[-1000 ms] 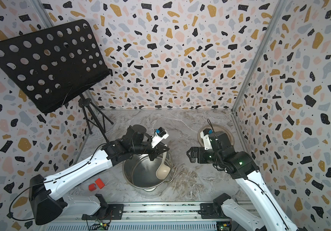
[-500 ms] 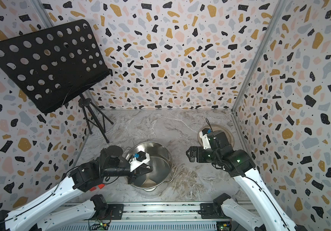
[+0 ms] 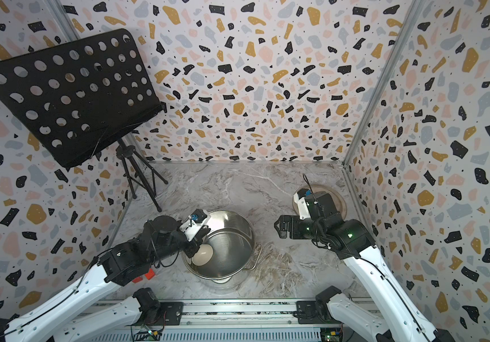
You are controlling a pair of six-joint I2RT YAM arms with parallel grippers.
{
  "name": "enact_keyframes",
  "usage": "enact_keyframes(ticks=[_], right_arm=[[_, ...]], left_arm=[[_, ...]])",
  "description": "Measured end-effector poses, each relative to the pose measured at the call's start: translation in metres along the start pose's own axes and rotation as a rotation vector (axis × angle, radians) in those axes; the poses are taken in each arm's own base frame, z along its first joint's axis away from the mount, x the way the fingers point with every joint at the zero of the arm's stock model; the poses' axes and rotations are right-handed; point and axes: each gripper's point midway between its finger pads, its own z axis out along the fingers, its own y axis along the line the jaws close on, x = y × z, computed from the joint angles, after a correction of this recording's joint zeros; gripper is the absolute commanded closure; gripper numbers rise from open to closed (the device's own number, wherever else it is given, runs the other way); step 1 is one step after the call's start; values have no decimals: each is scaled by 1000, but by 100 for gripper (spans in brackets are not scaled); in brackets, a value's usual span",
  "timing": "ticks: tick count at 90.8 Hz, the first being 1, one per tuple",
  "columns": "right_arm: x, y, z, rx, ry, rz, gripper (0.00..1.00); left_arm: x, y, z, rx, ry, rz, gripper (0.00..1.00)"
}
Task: Stir the soup with a spoon
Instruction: Stir the soup in the pan with a stick.
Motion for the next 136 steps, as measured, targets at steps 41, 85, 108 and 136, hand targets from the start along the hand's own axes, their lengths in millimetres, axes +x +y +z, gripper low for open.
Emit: enact_keyframes(ticks=[41,85,108,136], right_arm=[[0,1,-4,-6,-13,-3,0],[0,1,-6,-8,-19,-4,0],[0,1,-6,-8,-18,-4,0],[0,0,-2,-3,-4,-1,0]], left_arm=[[-61,-28,83,202,-32,-5,100],[-62,-119,30,648,-89,80,100],[-20,-119,-19,668,-48,101,100],[5,-67,-32,351,4,91,100]])
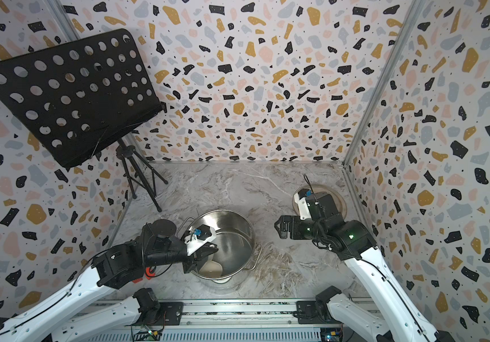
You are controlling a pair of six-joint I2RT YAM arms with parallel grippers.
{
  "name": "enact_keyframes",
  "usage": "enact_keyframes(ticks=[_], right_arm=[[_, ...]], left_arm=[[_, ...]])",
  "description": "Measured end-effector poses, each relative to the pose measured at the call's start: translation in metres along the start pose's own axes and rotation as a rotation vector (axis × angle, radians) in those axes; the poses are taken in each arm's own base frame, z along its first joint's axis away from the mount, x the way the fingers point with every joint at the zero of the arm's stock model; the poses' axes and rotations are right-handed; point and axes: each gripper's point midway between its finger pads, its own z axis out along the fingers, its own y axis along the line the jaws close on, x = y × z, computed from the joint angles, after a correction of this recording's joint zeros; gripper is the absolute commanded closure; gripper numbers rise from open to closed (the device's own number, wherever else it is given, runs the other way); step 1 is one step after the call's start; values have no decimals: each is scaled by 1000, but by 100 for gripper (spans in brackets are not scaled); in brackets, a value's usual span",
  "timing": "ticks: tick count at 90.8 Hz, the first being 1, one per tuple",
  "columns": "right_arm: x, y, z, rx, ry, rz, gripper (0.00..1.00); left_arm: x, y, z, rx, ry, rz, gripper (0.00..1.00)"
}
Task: Stir the soup with a spoon
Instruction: Stir the soup in the pan with a stick.
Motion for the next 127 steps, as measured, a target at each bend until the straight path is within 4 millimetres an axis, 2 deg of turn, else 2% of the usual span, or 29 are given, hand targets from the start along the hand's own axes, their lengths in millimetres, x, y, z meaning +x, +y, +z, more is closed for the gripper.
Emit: enact_keyframes(ticks=[8,25,41,54,71,87,105,114,127], right_arm=[[0,0,1,0,2,1,0],[0,0,1,-2,3,4,0],[0,0,0,-2,1,7,0],[0,1,-4,-7,-11,5,0],[0,3,-11,-18,-34,4,0],[-1,3,-13,-20,-43,3,0],[0,3,-13,-20,-42,5,0],[0,3,-13,-20,-42,5,0],[0,3,-13,-20,-42,5,0]], left_arm=[[6,21,0,-100,32,-29,100],[2,57,10,-227,57,-82,100],[-13,76,38,-247,79,-99,100],[-36,81,68,-183,59,-103,100],[-63,69,99,-33,13,-104,100],[-76,43,108,125,-36,-98,100],[-81,6,103,279,-58,-69,100],[-72,-7,93,318,-56,-62,100],[-53,-24,66,352,-43,-49,100]])
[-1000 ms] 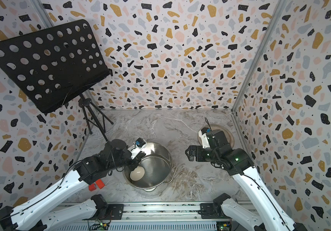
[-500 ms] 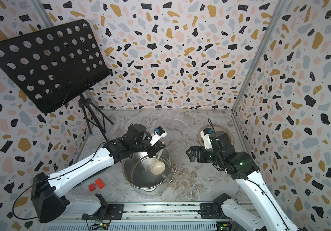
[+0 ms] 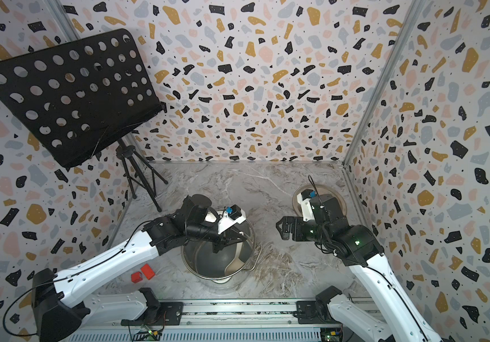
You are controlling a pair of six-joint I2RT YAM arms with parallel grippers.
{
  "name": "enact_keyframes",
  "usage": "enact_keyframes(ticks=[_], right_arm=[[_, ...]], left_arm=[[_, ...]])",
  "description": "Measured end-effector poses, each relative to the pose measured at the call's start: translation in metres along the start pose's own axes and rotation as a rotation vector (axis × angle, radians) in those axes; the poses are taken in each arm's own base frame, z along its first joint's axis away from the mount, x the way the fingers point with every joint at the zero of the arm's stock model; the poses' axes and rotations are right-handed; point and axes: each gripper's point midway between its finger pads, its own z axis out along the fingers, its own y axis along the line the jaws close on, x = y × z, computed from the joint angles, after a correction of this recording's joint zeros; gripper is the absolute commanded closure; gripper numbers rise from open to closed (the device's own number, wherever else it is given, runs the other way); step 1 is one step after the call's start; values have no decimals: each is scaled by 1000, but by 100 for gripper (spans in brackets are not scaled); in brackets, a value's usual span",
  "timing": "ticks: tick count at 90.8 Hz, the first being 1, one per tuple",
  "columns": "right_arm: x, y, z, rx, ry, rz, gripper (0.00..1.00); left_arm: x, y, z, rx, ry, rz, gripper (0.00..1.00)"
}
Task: Stir the soup with a spoon
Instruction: Stir the soup in the pan with a stick.
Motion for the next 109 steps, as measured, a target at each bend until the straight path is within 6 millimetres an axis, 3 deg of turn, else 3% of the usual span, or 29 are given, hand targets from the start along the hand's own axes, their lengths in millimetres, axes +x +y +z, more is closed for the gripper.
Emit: enact_keyframes(ticks=[11,23,55,78,95,109], right_arm=[[0,0,2,2,6,0,0],[1,-1,6,6,21,3,0],[-1,0,10,5,28,4,0],[-1,-1,11,7,31,2,0],[-1,0,11,6,29,1,0],[-2,0,10,4,22,0,0]], left_arm=[[19,-15,-18,-8,20,13,100],[31,-16,-38,-86,18,18,100],[49,34,-76,-408,37,-96,100],[42,74,-74,-546,87,-129,100],[23,106,-59,-593,118,-111,100],[4,108,-40,-511,72,-89,100]])
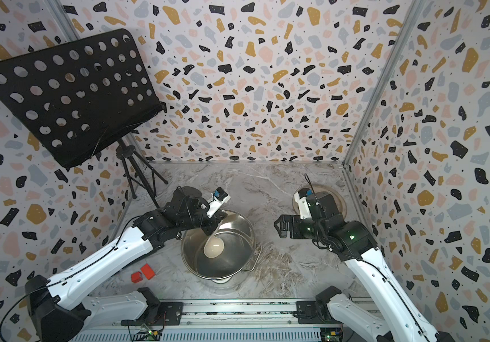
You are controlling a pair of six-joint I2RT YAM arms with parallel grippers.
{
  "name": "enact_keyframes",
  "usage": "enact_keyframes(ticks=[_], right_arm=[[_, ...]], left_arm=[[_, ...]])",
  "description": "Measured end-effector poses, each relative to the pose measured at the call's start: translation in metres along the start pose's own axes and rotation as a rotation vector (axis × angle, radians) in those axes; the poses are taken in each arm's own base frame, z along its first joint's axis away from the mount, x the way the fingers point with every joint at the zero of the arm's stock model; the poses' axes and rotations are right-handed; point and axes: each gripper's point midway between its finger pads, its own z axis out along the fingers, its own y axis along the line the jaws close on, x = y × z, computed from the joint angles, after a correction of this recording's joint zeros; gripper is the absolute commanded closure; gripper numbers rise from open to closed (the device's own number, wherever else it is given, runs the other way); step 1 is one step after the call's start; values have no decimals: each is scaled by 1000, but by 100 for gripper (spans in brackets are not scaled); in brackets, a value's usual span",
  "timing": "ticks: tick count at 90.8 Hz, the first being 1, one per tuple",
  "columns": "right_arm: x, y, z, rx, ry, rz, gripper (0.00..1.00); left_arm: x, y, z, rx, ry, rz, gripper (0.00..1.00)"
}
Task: Stir the soup with a spoon
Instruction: Stir the soup in the pan with a stick.
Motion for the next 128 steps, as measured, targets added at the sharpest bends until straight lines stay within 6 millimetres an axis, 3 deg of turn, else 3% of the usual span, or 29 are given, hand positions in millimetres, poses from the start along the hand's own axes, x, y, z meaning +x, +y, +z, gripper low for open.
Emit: enact_keyframes(ticks=[20,38,56,70,89,112,128], right_arm=[[-1,0,-3,-1,-11,-2,0],[-1,0,-3,-1,-12,-1,0],[-1,0,-3,-1,-12,-1,0],[-1,0,-2,0,-9,0,0],[0,0,-2,1,-7,0,0],[0,-1,1,4,0,1,0],[0,-1,1,4,2,1,0]], left_arm=[[-23,-40,10,185,-75,59,100],[-26,-85,-3,360,-114,136,100],[0,-116,-45,492,-128,195,100],[27,-125,-69,528,-108,206,100],[47,-107,-82,390,-99,205,100],[57,-37,-69,40,-21,98,100],[48,-8,-53,-78,-7,51,100]])
